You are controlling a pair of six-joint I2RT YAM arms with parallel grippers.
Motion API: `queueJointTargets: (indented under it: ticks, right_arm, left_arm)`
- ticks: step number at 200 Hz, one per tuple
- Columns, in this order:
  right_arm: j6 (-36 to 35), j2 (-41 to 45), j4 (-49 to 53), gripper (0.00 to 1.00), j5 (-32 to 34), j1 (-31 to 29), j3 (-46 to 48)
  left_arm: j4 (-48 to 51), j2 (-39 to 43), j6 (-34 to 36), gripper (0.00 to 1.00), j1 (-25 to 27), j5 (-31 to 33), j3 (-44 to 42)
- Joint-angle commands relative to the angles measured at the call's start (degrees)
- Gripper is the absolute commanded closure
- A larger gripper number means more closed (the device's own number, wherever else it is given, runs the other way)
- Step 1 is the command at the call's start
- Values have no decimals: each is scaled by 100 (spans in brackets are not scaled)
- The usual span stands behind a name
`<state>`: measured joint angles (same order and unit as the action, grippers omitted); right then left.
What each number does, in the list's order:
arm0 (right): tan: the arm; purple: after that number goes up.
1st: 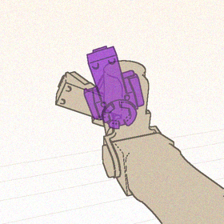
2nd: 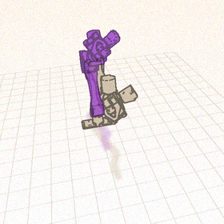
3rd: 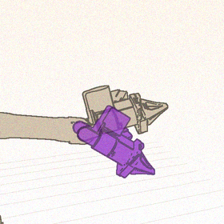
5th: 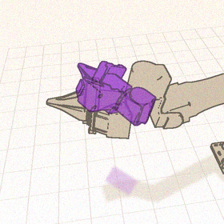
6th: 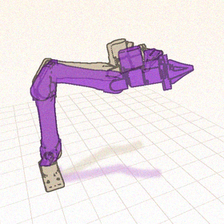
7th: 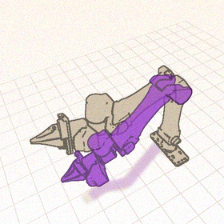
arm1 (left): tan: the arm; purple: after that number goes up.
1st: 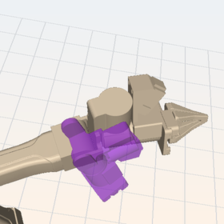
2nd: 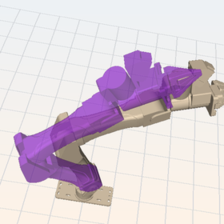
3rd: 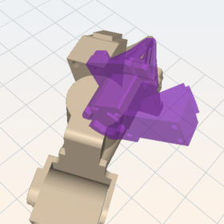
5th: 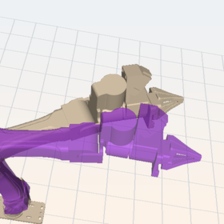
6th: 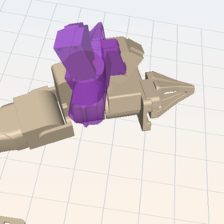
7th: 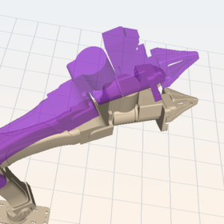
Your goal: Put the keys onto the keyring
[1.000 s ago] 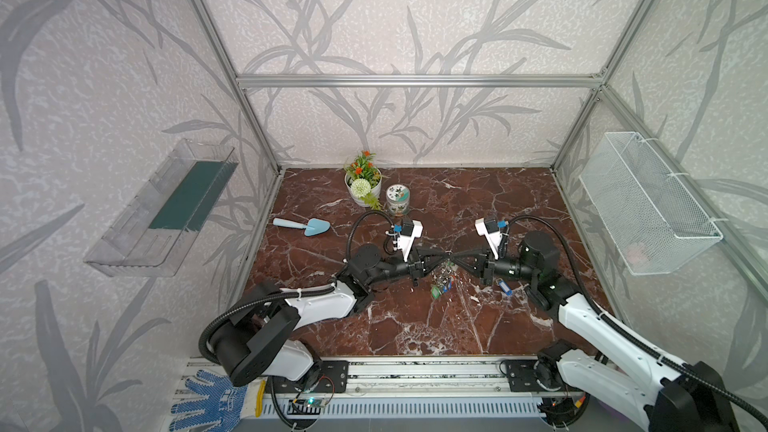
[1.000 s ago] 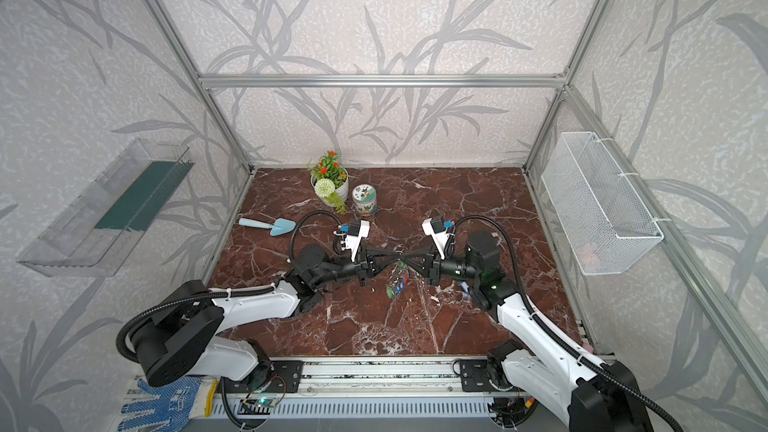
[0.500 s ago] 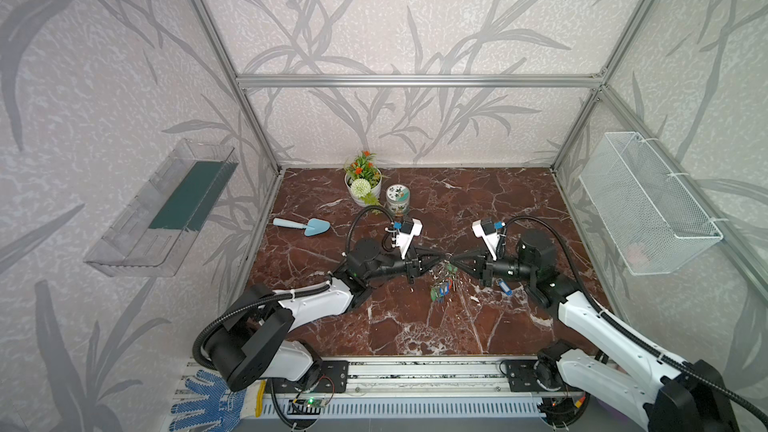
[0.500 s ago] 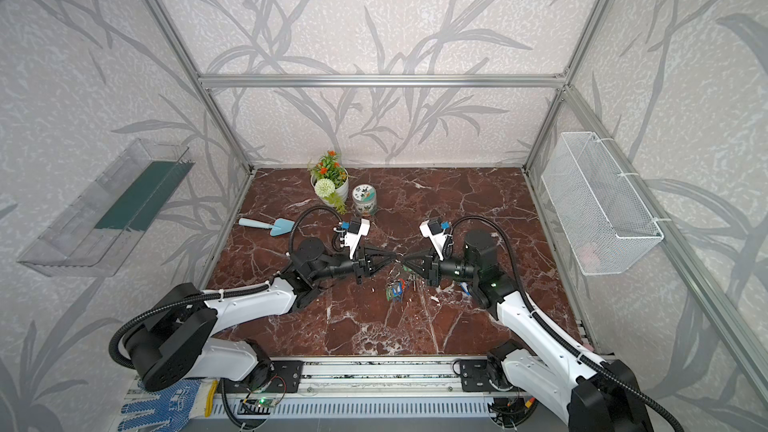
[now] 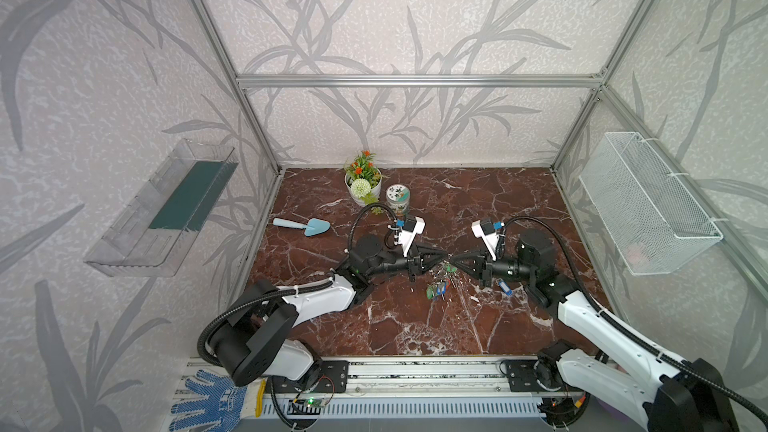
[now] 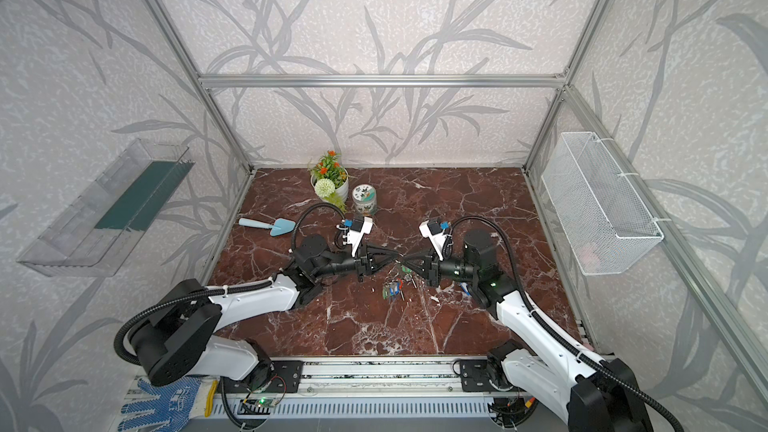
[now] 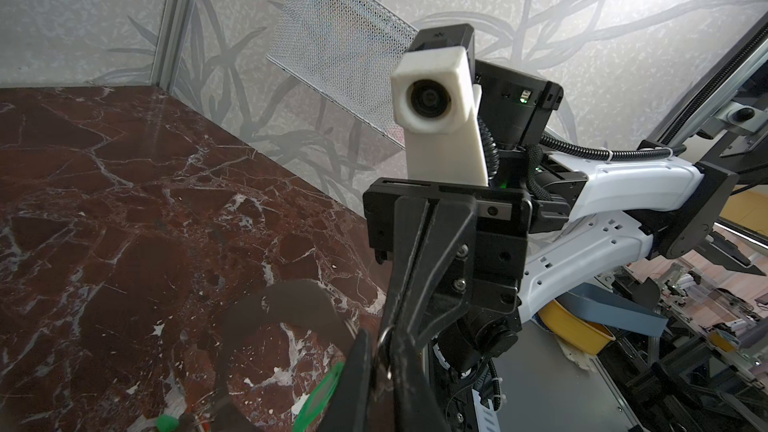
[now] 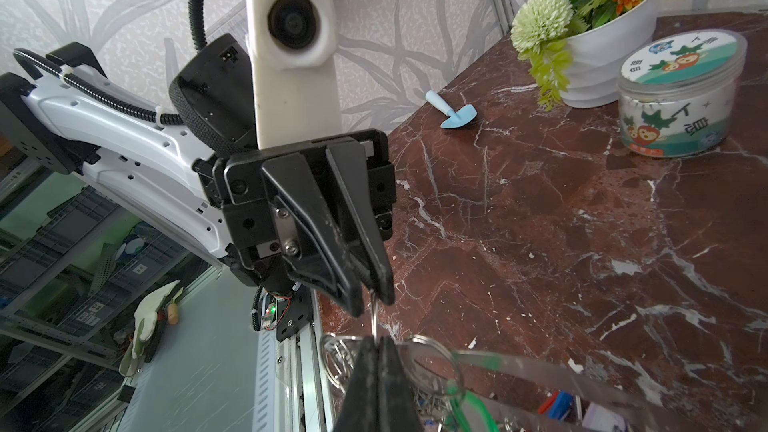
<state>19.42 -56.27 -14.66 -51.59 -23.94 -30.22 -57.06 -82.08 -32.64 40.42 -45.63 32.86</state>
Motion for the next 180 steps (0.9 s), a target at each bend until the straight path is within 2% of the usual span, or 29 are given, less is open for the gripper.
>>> queueJointTargets:
  ticks: [1,16,69,104,125,137,161,180]
  right_arm:
    - [-35,20,-264,100,-79,8,-265]
    - [-35,11,-265,100,-79,4,-265]
    - [-26,11,-261,100,-81,4,-261]
    - [17,84,-233,100,-18,4,-274]
    - [99,210,-179,78,117,62,-287]
    - [319,318,-380,71,176,157,-193]
    - [653,415,-695,70,77,376,-56]
    - [774,435,-748,75,40,397,-1]
  left_arm:
    - [-272,-61,-90,86,28,-380,153]
    - [-255,-67,-78,87,33,-401,142]
    - [-270,-61,-108,100,27,-379,135]
    - [-637,-83,-285,100,28,-211,15]
    - [-1053,-189,-526,100,29,-64,-61]
    - [-1246,-265,-597,100,38,-30,-90]
    - [-1648,-406,-796,100,55,42,-129]
    - [-2135,-562,-994,100,77,105,-173]
